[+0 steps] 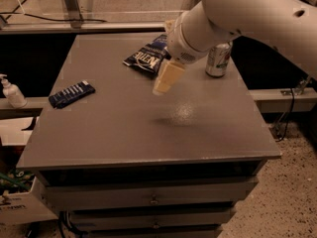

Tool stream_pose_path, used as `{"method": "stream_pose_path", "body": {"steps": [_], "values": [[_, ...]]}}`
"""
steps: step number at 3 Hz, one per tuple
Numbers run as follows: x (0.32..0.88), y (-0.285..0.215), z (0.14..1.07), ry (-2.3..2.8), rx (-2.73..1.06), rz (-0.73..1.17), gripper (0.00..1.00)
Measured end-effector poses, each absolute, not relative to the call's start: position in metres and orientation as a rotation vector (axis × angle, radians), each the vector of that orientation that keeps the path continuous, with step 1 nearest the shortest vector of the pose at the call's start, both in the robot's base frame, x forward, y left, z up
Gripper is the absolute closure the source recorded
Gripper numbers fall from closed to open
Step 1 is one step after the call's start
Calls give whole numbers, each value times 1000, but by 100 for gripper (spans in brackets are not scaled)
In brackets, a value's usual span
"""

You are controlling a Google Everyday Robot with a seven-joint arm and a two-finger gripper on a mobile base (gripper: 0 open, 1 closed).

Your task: Pick blue chip bag

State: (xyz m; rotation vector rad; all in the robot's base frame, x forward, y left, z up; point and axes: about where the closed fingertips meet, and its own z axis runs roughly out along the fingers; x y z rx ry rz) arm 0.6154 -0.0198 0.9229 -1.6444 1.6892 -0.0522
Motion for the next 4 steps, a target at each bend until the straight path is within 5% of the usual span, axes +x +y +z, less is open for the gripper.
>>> {"method": "stream_pose_path", "body": {"steps": [2,4], "values": [[678,-16,899,1758,-1526,-91,0],[678,-21,899,1744,-1507,-75,0]]}}
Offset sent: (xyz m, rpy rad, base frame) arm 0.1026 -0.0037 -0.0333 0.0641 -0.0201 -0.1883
